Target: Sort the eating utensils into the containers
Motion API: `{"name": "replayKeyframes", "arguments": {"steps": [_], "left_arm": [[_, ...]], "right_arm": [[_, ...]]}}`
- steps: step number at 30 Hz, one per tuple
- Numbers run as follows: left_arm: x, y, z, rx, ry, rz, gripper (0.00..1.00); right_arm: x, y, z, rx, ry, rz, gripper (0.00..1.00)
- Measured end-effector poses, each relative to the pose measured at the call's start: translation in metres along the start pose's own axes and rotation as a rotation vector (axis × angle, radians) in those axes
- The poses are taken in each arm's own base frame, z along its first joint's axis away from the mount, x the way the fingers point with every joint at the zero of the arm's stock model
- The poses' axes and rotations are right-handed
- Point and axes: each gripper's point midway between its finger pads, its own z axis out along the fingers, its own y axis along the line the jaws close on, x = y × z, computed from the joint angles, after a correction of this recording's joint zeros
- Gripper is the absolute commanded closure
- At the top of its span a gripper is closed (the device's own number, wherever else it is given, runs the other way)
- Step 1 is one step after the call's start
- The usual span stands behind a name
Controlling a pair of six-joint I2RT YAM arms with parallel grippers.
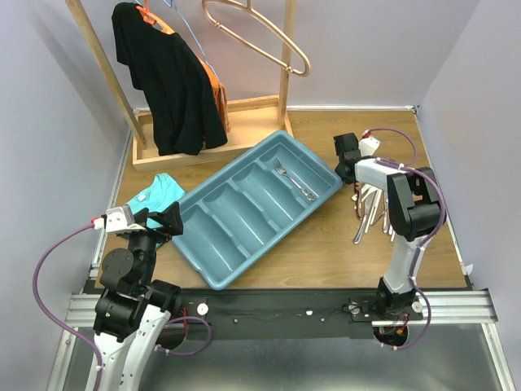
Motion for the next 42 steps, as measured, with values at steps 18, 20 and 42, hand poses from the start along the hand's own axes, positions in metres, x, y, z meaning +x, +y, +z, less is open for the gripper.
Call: {"name": "replayKeyframes", "arguments": {"steps": [18,20,42], "left_arm": [[0.000,0.000,0.000,0.000,0.000,0.000,0.01],[0.000,0.000,0.000,0.000,0.000,0.000,0.01],[0.003,-0.002,0.001,0.011,0.014,0.003,0.01]], "right_arm": [[-0.063,0.003,-0.042,-0.071,-0.155,-0.287,0.99],[-0.085,0.006,-0.059,-0.101,-0.215,-0.321,0.99],[-0.029,0.165,-0.200,-0.996,-0.400,-1.036,0.97]]}}
